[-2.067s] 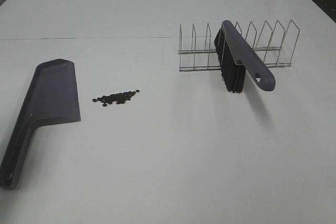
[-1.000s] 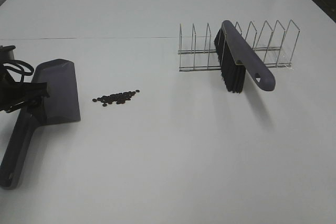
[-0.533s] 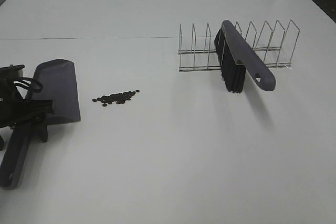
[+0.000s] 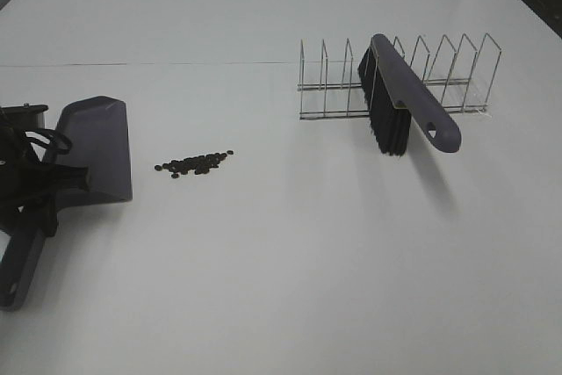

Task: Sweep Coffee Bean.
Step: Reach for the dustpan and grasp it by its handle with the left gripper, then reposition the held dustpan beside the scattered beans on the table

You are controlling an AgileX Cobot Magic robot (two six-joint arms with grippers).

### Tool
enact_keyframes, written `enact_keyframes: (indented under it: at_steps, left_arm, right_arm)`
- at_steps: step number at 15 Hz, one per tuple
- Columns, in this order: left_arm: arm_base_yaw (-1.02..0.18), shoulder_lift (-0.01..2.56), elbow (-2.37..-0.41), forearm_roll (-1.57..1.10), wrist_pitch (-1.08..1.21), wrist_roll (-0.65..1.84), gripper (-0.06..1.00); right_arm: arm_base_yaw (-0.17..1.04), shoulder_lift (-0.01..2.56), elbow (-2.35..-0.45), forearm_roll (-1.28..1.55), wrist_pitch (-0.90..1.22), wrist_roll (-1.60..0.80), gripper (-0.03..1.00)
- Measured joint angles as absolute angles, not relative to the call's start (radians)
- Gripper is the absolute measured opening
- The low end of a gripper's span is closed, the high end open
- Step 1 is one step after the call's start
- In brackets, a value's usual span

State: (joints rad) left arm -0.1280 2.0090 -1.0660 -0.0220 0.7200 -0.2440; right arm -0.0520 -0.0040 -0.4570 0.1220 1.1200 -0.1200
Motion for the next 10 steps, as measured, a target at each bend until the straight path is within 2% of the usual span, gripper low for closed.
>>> enact_keyframes:
  at_steps: [10]
  left_arm:
    - [-0.128, 2.009, -1.072, 0.013, 0.731, -0.177, 0.33]
  right_arm:
    - [-0.052, -0.004, -0.456, 0.122, 1.119, -0.086, 0.76]
